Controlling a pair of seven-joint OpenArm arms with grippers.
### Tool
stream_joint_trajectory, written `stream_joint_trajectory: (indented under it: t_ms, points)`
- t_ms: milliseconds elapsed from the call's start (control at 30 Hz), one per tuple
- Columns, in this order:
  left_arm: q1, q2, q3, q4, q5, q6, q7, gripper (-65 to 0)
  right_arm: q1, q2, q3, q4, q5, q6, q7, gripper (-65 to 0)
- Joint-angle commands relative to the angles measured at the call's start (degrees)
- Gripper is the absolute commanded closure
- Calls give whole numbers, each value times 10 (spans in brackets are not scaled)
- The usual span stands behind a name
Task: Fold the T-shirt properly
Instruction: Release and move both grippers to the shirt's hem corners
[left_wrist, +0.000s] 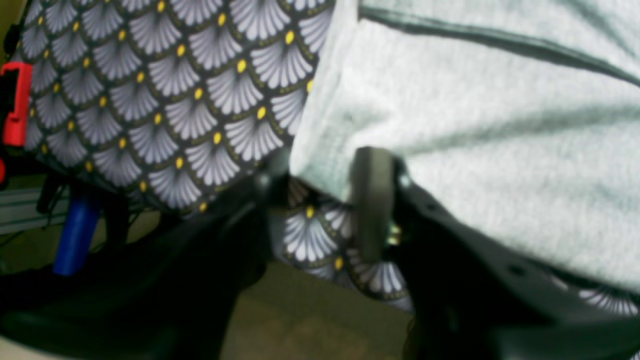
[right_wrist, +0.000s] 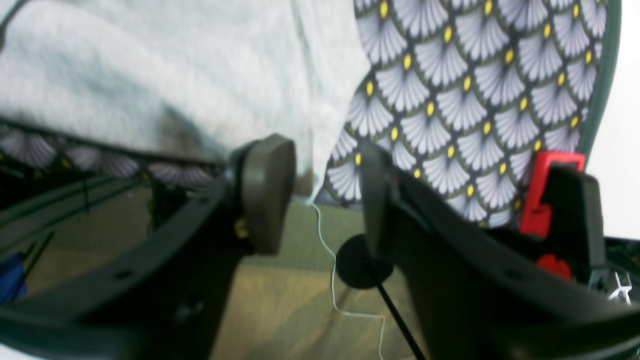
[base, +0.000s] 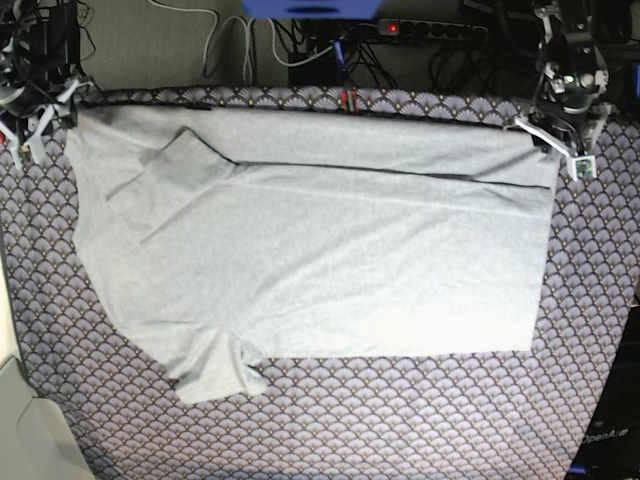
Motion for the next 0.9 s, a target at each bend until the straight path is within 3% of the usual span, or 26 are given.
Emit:
stream_joint_trajectory:
  t_ms: [0,233,433,567,667,767,867]
  points:
    - [-1,-7,-5,12,4,4,-12,-252,-1,10,15,8,4,1,8,-290]
    - [-2,-9,-6,33,4,4,-12,-300,31,15,68,8,4,1,7,-294]
    - [-26,-5,-40,107,4,4,-7,-332,114,63,64,7,3,1,2,-298]
    - [-80,-5,-50,106,4,4,-7,-332,213,99,-6,-27,2,-1,1,-298]
    - [-141,-5,-46,85,5,4,-6,-332,322,112,-82,-112,-1,-2,1,-298]
    - [-212,-1,-37,47,8,4,-6,-332,444,105,-155,-233,-47,-2,7,-298]
    - [-276,2,-16,-13,10,4,-6,-332,546,76,-204,-352,-103,-2,32,-298]
